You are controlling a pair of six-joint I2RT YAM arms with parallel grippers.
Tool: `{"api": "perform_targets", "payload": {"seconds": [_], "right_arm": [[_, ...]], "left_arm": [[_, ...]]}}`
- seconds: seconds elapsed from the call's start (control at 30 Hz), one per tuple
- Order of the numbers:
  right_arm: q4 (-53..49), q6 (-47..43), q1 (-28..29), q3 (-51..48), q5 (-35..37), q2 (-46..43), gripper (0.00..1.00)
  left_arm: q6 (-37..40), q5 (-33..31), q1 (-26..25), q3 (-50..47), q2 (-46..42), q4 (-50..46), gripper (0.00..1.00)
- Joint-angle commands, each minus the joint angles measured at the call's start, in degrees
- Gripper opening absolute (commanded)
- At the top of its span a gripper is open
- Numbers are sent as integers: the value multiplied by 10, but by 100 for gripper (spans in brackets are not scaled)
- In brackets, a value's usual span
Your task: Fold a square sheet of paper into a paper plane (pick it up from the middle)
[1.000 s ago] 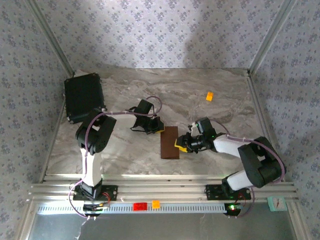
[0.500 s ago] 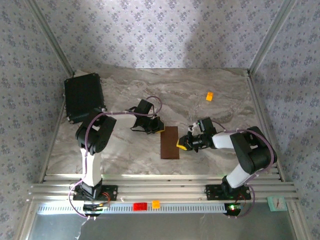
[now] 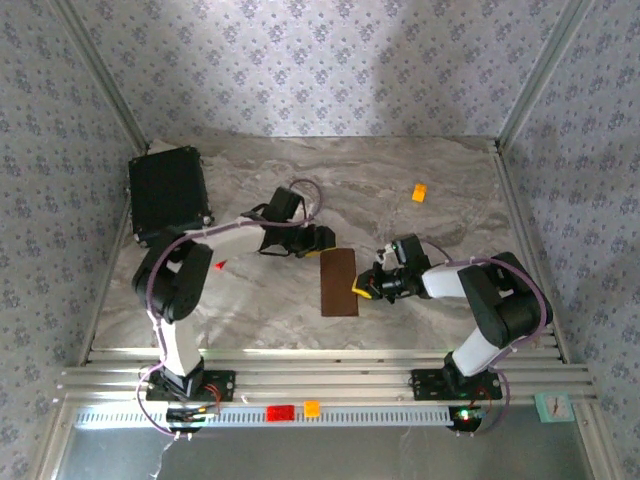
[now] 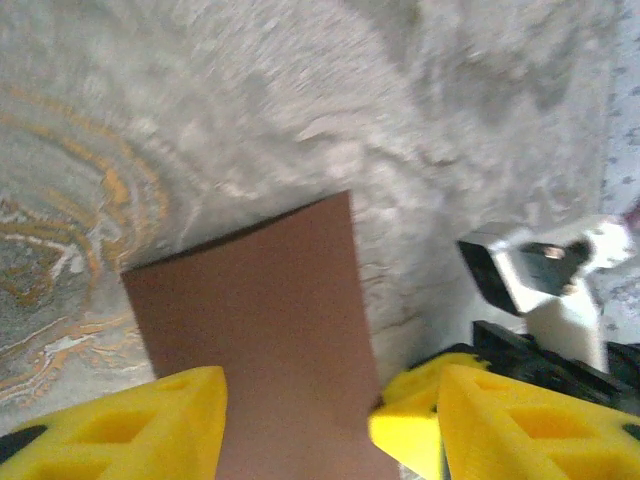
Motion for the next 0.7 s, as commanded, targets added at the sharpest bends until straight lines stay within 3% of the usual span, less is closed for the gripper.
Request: {"api": "perform_targets", "payload": {"seconds": [0.0, 0.37, 0.67], "right_arm": [[35, 28, 0, -1, 20, 0, 3], [46, -6, -7, 32, -44, 28, 20], [27, -23, -26, 61, -61, 59, 18]], "left_arm": [[11, -28, -2, -24, -62, 3, 59], [19, -84, -9, -151, -166, 79, 55], [34, -7, -11, -157, -159, 74, 54]]}}
